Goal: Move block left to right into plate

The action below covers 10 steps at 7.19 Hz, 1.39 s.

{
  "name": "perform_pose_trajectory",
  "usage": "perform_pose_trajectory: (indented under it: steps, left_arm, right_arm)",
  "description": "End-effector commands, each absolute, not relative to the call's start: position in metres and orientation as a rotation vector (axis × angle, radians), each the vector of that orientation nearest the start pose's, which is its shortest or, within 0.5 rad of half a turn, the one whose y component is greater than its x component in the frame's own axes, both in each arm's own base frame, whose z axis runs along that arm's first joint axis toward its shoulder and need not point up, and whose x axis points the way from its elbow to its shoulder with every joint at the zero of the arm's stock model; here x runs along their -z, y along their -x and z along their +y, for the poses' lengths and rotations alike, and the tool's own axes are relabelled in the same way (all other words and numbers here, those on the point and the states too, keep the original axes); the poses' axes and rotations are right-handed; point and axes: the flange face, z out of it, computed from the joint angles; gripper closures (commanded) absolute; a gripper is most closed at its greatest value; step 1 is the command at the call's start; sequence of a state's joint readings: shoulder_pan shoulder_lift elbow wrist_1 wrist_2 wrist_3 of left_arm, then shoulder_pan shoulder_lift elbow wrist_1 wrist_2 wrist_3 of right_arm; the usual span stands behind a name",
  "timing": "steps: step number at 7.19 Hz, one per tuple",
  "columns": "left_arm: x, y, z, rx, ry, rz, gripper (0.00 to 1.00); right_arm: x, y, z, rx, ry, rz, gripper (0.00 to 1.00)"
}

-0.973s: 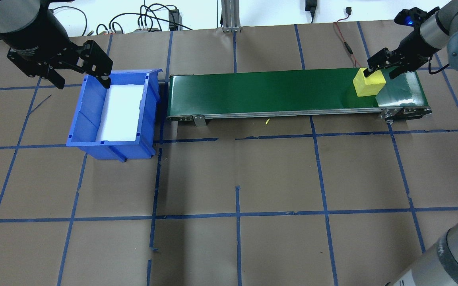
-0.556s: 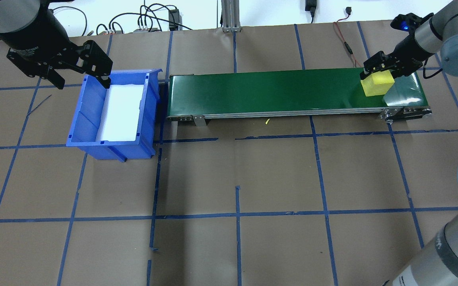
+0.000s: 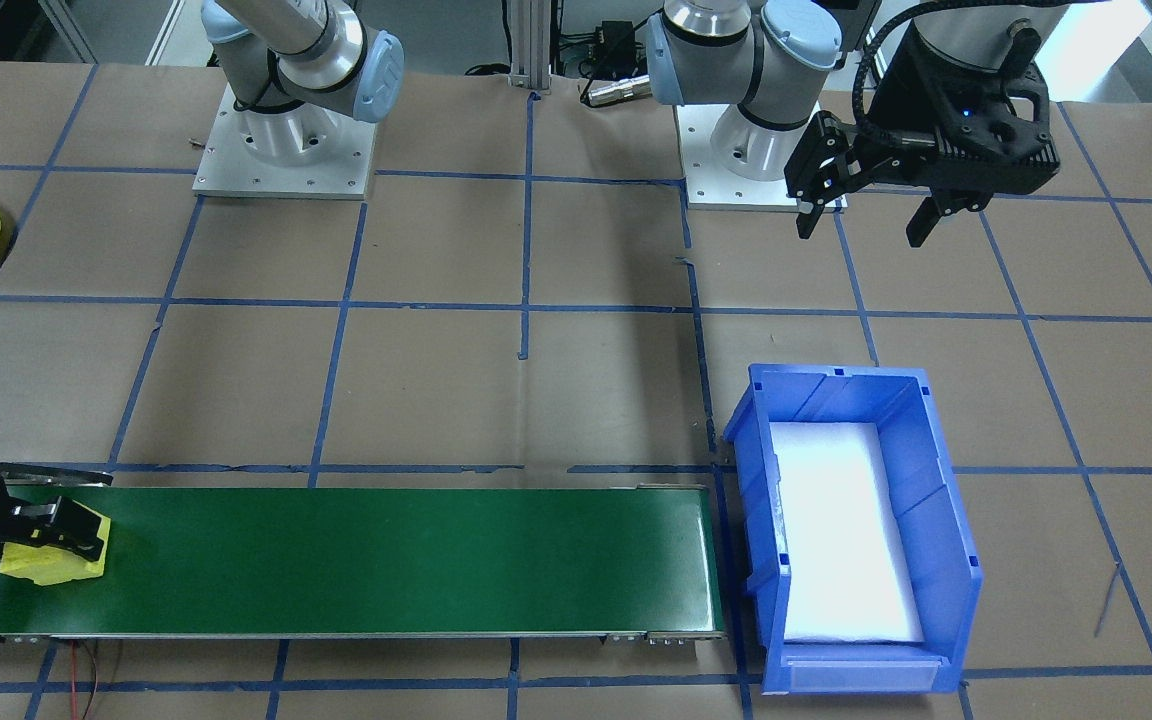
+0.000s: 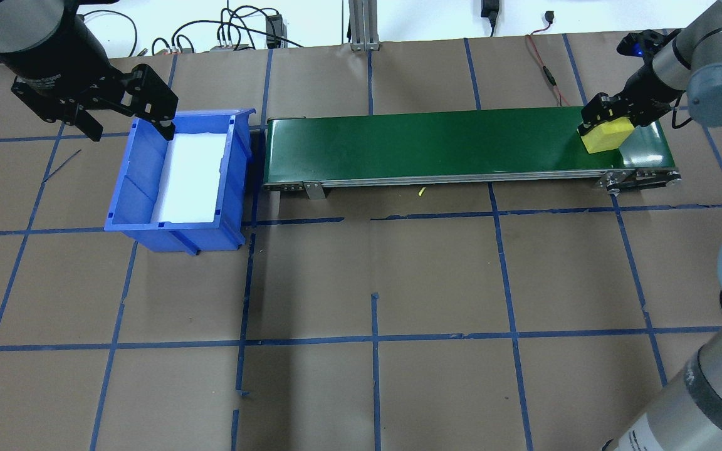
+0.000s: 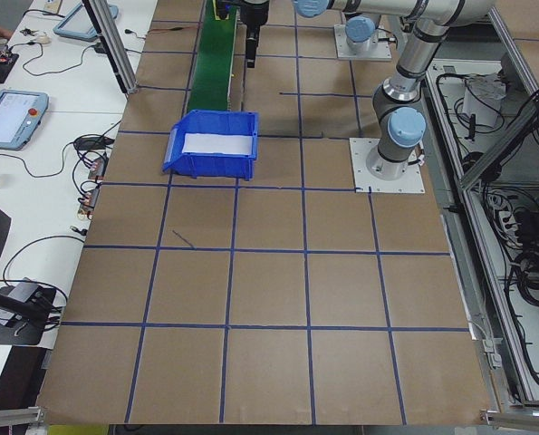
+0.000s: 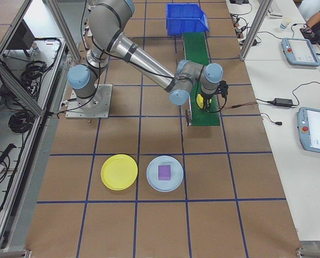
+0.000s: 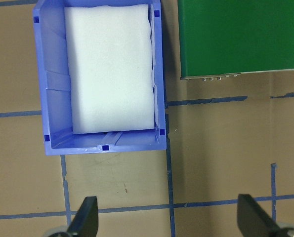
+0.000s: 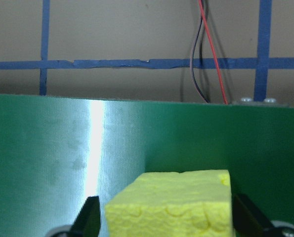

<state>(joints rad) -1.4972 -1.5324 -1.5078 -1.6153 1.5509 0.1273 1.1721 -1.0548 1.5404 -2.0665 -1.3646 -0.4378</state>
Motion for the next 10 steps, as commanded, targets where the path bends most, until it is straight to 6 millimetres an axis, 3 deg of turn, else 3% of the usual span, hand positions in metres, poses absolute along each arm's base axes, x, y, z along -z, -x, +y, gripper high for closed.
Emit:
perform_pose_trajectory:
  steps: [1, 2, 3, 4, 6, 7, 8, 9, 10]
  left_arm:
    - [-0.533, 0.100, -0.488, 0.092, -0.086, 3.153, 0.00]
    - [-0.533, 0.100, -0.488, 0.092, -0.086, 3.153, 0.00]
    - [-0.533, 0.100, -0.488, 0.092, -0.085, 3.152, 0.00]
    - [-0.533, 0.100, -0.488, 0.092, -0.085, 3.152, 0.00]
    - [-0.534, 0.100, -0.487, 0.094, -0.085, 3.152, 0.00]
    - [-0.534, 0.100, -0.487, 0.091, -0.088, 3.147, 0.00]
    - [-0.534, 0.100, -0.487, 0.091, -0.088, 3.149, 0.00]
    - [-0.533, 0.100, -0.487, 0.090, -0.085, 3.152, 0.00]
    - [-0.533, 0.100, -0.487, 0.087, -0.085, 3.151, 0.00]
  right_arm:
    - [-0.304, 0.150, -0.642, 0.154, 0.156, 3.128, 0.59]
    - [-0.321, 0.188, -0.608, 0.053, 0.250, 3.135, 0.59]
    - [-0.330, 0.248, -0.551, -0.033, 0.155, 3.102, 0.59]
    - [-0.328, 0.287, -0.495, -0.038, 0.238, 3.086, 0.57]
    - [-0.291, 0.393, -0.371, -0.066, 0.194, 3.044, 0.56]
    - [-0.270, 0.430, -0.306, -0.053, 0.171, 3.016, 0.53]
    - [-0.248, 0.448, -0.263, -0.018, 0.207, 3.063, 0.49]
    - [-0.234, 0.460, -0.235, -0.003, 0.202, 3.089, 0.45]
    - [-0.226, 0.468, -0.232, -0.003, 0.177, 3.080, 0.42]
